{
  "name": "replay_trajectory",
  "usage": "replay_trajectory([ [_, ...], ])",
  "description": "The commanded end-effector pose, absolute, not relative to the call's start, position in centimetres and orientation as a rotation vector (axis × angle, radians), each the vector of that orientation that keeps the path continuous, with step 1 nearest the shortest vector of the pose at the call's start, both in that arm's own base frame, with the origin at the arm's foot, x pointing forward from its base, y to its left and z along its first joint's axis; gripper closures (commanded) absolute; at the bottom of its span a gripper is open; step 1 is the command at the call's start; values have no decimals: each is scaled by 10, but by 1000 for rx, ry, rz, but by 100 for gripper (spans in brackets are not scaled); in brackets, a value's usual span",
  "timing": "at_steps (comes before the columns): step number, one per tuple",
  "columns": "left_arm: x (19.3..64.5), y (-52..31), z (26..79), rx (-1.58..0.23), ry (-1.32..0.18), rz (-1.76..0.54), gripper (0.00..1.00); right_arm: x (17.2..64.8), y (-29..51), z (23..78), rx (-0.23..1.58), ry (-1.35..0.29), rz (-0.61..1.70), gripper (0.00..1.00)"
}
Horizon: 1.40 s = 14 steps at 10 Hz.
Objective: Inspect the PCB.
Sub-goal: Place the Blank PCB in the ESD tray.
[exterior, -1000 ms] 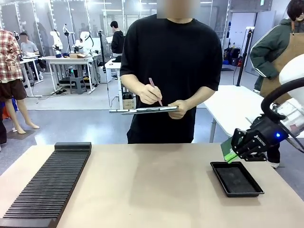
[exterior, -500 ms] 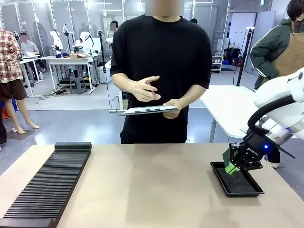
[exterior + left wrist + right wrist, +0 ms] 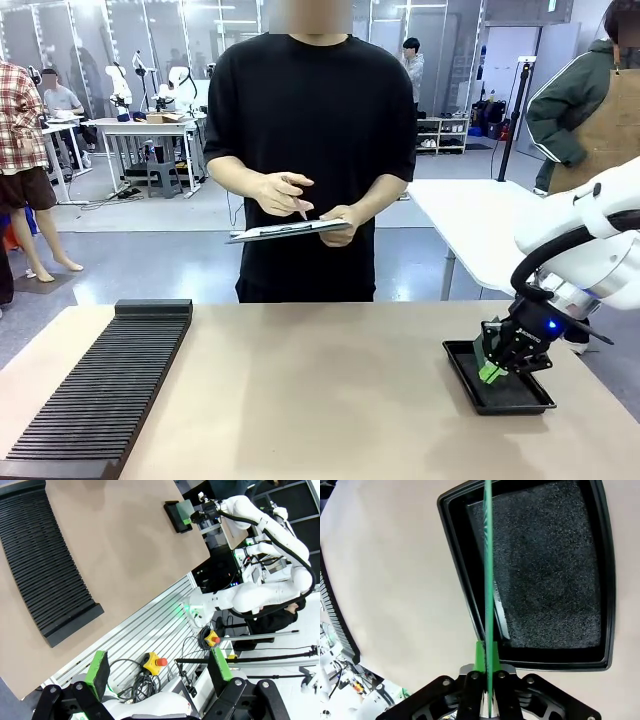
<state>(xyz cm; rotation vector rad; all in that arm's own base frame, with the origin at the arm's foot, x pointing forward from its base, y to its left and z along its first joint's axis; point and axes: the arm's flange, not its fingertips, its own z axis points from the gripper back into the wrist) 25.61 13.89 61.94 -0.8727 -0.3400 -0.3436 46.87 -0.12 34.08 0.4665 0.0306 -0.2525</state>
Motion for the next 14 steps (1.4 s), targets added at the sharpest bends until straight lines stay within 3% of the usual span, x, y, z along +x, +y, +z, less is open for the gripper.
replay_trajectory([
  [1,256,138,623,-854,-333,-331,0,474,5,345,427,34,-277,97],
  [6,256,138,623,-854,-333,-331,0,473,2,344,399,30,-300,97],
  [7,256,138,623,-854,-333,-331,0,473,3,343,392,29,-299,89],
  [8,256,138,623,-854,-333,-331,0,472,3,343,384,23,-305,71],
  [9,256,138,623,-854,-333,-331,0,471,2,343,371,18,-314,44],
  [10,256,138,623,-854,-333,-331,0,470,2,343,365,12,-319,26],
  [11,256,138,623,-854,-333,-331,0,468,1,344,358,3,-326,0],
  [13,256,138,623,-854,-333,-331,0,463,-2,346,334,-12,-344,0],
  [14,256,138,623,-854,-333,-331,0,462,-1,344,319,-16,-351,14],
])
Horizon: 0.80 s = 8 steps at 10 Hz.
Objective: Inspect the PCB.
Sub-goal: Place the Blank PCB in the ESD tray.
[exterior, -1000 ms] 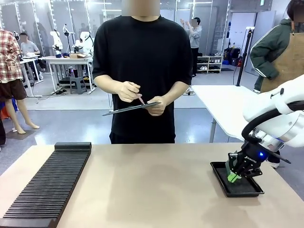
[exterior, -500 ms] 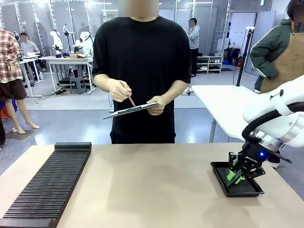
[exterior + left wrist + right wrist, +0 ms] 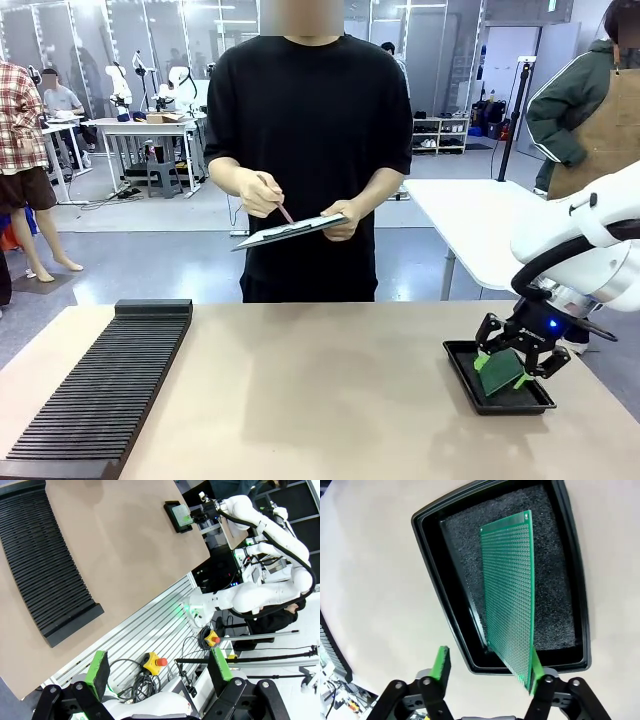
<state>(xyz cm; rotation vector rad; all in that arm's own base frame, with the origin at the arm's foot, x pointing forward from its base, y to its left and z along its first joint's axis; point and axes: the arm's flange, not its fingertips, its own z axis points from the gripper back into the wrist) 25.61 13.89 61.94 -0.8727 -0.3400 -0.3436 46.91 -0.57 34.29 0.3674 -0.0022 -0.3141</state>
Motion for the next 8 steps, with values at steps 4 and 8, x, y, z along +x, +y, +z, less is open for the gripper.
replay_trajectory([
  [4,256,138,623,-854,-333,-331,0,457,-1,349,224,-52,-396,0],
  [8,256,138,623,-854,-333,-331,0,461,-8,347,258,-43,-363,0],
])
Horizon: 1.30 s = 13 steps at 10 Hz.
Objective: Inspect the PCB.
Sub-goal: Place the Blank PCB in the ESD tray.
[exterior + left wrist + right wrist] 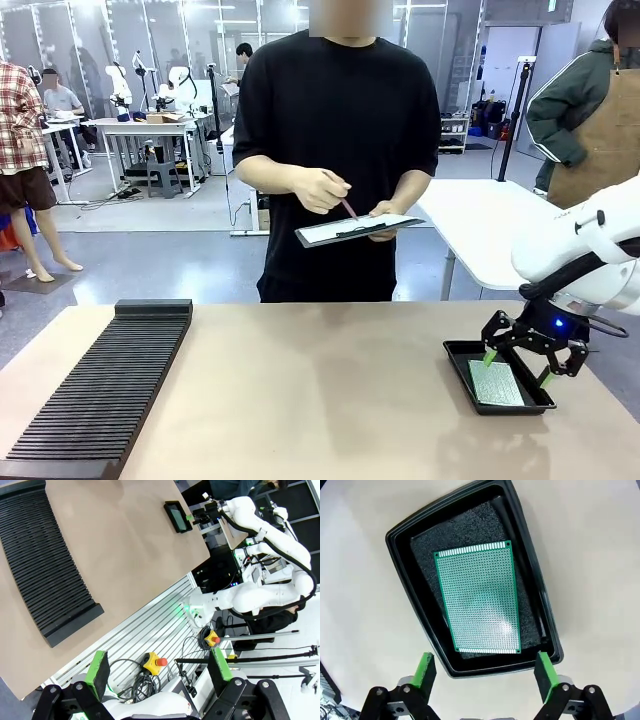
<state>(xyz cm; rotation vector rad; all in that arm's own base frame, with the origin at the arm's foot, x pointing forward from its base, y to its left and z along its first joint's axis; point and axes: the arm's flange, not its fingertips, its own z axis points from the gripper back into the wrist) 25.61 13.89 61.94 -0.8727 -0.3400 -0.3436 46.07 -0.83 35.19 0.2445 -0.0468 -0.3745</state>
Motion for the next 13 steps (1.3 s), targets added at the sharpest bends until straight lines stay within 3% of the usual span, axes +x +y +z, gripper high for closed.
replay_trajectory([
  [1,256,138,623,-854,-333,-331,0,461,-8,347,258,-43,-363,0],
  [11,256,138,623,-854,-333,-331,0,461,-8,349,244,-40,-374,0],
  [13,256,138,623,-854,-333,-331,0,434,-10,430,363,4,-340,0],
])
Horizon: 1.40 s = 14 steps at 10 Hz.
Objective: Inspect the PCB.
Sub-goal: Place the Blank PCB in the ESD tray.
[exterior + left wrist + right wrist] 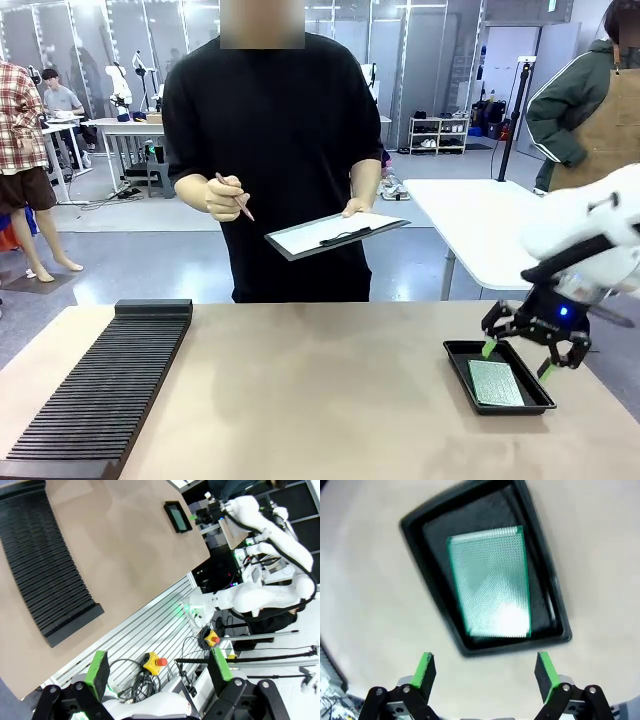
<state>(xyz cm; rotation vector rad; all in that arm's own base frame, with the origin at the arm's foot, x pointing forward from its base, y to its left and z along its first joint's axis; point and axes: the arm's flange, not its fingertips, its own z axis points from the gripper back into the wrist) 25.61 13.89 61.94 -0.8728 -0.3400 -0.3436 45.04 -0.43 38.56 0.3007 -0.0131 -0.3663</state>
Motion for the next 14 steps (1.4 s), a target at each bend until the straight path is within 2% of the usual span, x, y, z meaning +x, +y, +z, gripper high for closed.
replay_trajectory([
  [1,256,138,623,-854,-333,-331,0,423,-22,471,401,22,-328,0],
  [4,256,138,623,-854,-333,-331,0,392,-71,569,477,-47,-361,0],
  [6,256,138,623,-854,-333,-331,0,367,-96,610,544,-116,-366,0],
  [11,256,138,623,-854,-333,-331,0,311,-129,622,795,-258,-317,0],
  [12,256,138,623,-854,-333,-331,0,308,-130,615,817,-229,-280,0],
  [13,256,138,623,-854,-333,-331,0,321,-130,635,723,-233,-354,0],
  [14,256,138,623,-854,-333,-331,0,321,-130,635,723,-233,-354,0],
])
